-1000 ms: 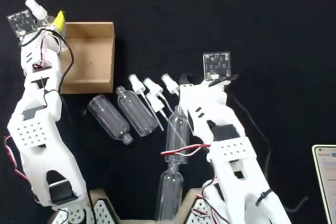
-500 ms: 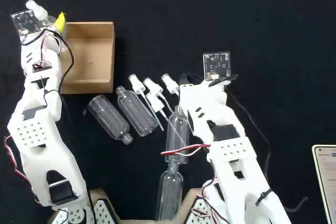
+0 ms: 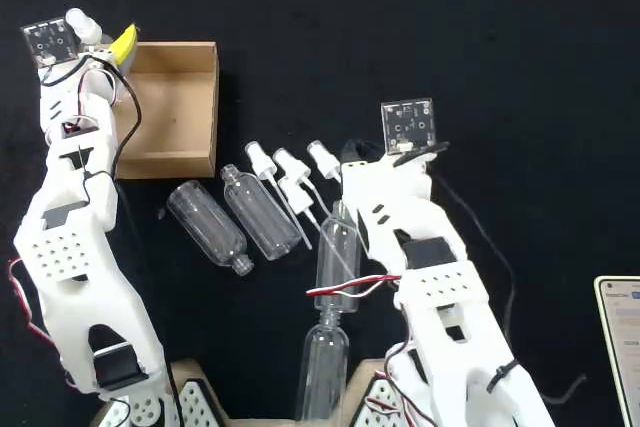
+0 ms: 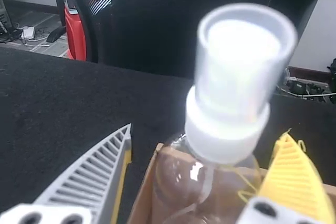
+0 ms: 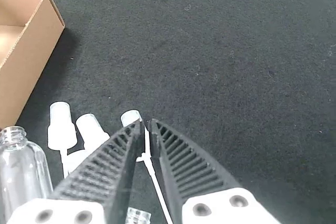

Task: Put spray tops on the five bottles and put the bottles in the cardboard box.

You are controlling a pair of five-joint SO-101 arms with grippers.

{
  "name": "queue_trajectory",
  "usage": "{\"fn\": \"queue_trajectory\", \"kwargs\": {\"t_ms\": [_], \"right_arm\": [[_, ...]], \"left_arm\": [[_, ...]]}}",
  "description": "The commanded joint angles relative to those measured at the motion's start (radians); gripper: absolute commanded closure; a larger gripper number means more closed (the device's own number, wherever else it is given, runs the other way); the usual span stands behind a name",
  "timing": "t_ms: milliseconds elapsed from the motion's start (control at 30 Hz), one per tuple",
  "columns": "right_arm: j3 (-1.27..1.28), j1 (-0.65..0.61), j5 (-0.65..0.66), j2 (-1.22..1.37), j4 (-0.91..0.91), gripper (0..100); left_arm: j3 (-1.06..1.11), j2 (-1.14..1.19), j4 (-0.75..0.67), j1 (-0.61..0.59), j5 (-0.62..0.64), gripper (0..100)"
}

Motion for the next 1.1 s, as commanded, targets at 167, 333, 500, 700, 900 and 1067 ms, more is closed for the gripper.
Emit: {"fn": "queue_trajectory", "kwargs": {"t_ms": [167, 333, 500, 700, 900, 1067], "right_arm": [[-0.01, -0.011, 0.008, -0.012, -0.032, 98.3], [-0.01, -0.011, 0.008, -0.012, -0.032, 98.3], [-0.007, -0.011, 0.008, -0.012, -0.032, 98.3], [-0.005, -0.011, 0.008, -0.012, -0.032, 98.3], [-0.005, -0.011, 0.008, -0.012, -0.032, 98.3], [-0.007, -0.014, 0.008, -0.012, -0.032, 98.3]], "left_arm": [[0.004, -0.077, 0.003, -0.004, -0.011, 60], [0.079, -0.176, 0.003, 0.001, -0.009, 60], [0.124, -0.204, 0.005, -0.005, -0.011, 60], [0.171, -0.216, -0.003, -0.008, -0.011, 60], [0.176, -0.219, 0.003, -0.03, -0.011, 60], [0.285, -0.328, 0.005, -0.033, -0.011, 60]]}}
